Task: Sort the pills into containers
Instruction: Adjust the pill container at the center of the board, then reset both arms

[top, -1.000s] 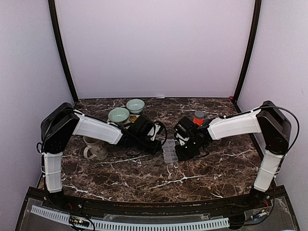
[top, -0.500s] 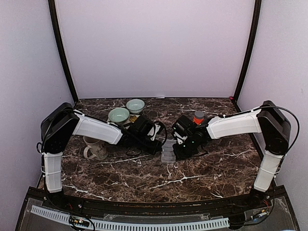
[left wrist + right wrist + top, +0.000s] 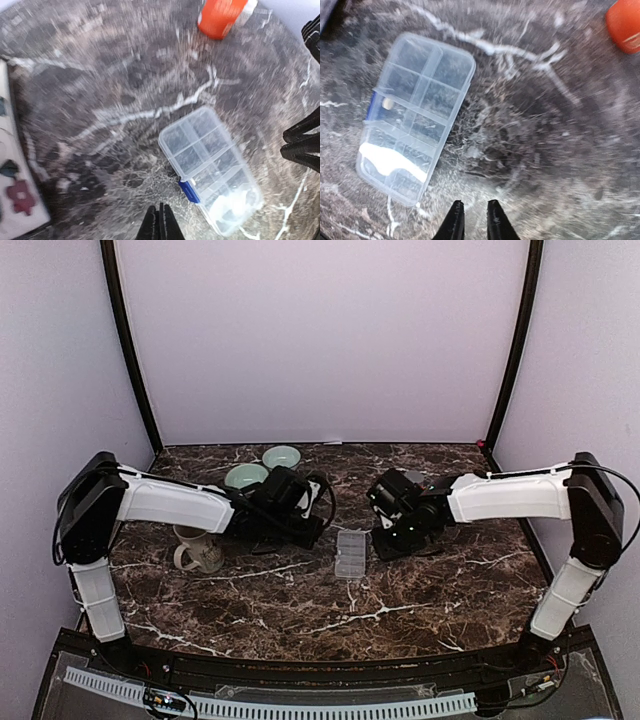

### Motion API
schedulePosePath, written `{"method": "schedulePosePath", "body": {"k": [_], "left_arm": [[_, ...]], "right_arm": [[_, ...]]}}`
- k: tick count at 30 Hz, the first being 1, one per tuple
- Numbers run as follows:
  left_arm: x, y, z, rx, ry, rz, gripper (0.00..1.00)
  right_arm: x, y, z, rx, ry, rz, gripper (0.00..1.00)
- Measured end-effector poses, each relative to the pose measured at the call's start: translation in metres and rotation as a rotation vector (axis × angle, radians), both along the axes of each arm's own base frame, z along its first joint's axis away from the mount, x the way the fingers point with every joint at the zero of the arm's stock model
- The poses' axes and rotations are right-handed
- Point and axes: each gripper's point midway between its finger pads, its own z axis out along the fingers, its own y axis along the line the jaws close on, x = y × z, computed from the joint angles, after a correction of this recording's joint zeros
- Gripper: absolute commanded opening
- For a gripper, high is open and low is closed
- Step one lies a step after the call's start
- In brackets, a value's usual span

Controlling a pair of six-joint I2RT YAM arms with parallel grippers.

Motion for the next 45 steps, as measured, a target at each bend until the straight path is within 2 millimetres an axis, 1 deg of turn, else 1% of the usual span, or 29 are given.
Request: {"method": "schedulePosePath", "body": {"k": [3, 6, 9, 11, 12, 13, 15, 17, 18, 19, 21, 22, 24, 26, 27, 28, 29, 30, 31, 34, 39, 42, 45], "left_arm": [[0.004, 0.012, 0.046, -0.036, -0.087, 0.043, 0.11], [0.007, 0.028, 0.102, -0.087, -0.199, 0.090, 0.18], [0.007, 0.051, 0.163, -0.141, -0.334, 0.146, 0.29], [0.006, 0.065, 0.192, -0.157, -0.409, 0.178, 0.36], [0.006, 0.073, 0.205, -0.160, -0.448, 0.197, 0.39], [0.005, 0.082, 0.215, -0.158, -0.481, 0.219, 0.43], [0.004, 0.097, 0.228, -0.147, -0.535, 0.258, 0.49], [0.002, 0.111, 0.234, -0.123, -0.574, 0.289, 0.55], [0.003, 0.121, 0.233, -0.095, -0.592, 0.315, 0.57], [0.002, 0.124, 0.237, -0.100, -0.600, 0.321, 0.59], [0.003, 0.137, 0.238, -0.079, -0.617, 0.355, 0.63], [0.004, 0.143, 0.238, -0.071, -0.622, 0.372, 0.66], [0.005, 0.158, 0.236, -0.051, -0.625, 0.409, 0.71], [0.007, 0.168, 0.233, -0.034, -0.623, 0.435, 0.76], [0.008, 0.175, 0.230, -0.026, -0.618, 0.452, 0.94], [0.009, 0.182, 0.228, -0.018, -0.613, 0.468, 0.98], [0.010, 0.188, 0.226, -0.008, -0.609, 0.482, 0.99], [0.010, 0.194, 0.224, -0.010, -0.602, 0.498, 0.99], [0.010, 0.199, 0.222, -0.006, -0.598, 0.511, 0.99], [0.009, 0.216, 0.218, -0.001, -0.587, 0.549, 0.99], [0.006, 0.239, 0.206, -0.006, -0.565, 0.609, 0.99], [0.005, 0.248, 0.198, 0.000, -0.548, 0.634, 0.99], [0.005, 0.253, 0.192, 0.007, -0.535, 0.647, 0.99]], "right_arm": [[0.008, -0.007, 0.034, 0.009, -0.084, -0.016, 0.29], [0.024, -0.009, 0.077, 0.047, -0.201, -0.038, 0.36], [0.036, -0.018, 0.121, 0.090, -0.316, -0.078, 0.46], [0.047, -0.030, 0.147, 0.110, -0.390, -0.117, 0.55], [0.052, -0.036, 0.156, 0.117, -0.418, -0.143, 0.60], [0.057, -0.045, 0.165, 0.115, -0.452, -0.168, 0.65], [0.069, -0.065, 0.180, 0.105, -0.512, -0.223, 0.76], [0.080, -0.086, 0.190, 0.089, -0.555, -0.283, 0.84], [0.085, -0.099, 0.195, 0.077, -0.580, -0.316, 0.89], [0.090, -0.112, 0.198, 0.064, -0.601, -0.352, 0.95], [0.098, -0.140, 0.201, 0.042, -0.641, -0.424, 1.00], [0.100, -0.151, 0.201, 0.035, -0.652, -0.453, 1.00], [0.102, -0.181, 0.200, 0.008, -0.685, -0.514, 1.00], [0.103, -0.202, 0.199, -0.006, -0.707, -0.562, 1.00], [0.103, -0.212, 0.199, -0.013, -0.716, -0.586, 1.00], [0.104, -0.221, 0.200, -0.018, -0.724, -0.606, 1.00], [0.105, -0.224, 0.202, -0.017, -0.733, -0.613, 1.00], [0.107, -0.232, 0.204, -0.021, -0.740, -0.635, 1.00], [0.108, -0.234, 0.205, -0.020, -0.746, -0.642, 1.00], [0.109, -0.236, 0.204, -0.018, -0.744, -0.653, 1.00], [0.113, -0.236, 0.195, -0.029, -0.704, -0.686, 1.00], [0.113, -0.237, 0.191, -0.034, -0.687, -0.704, 1.00], [0.112, -0.240, 0.192, -0.040, -0.693, -0.717, 1.00]]}}
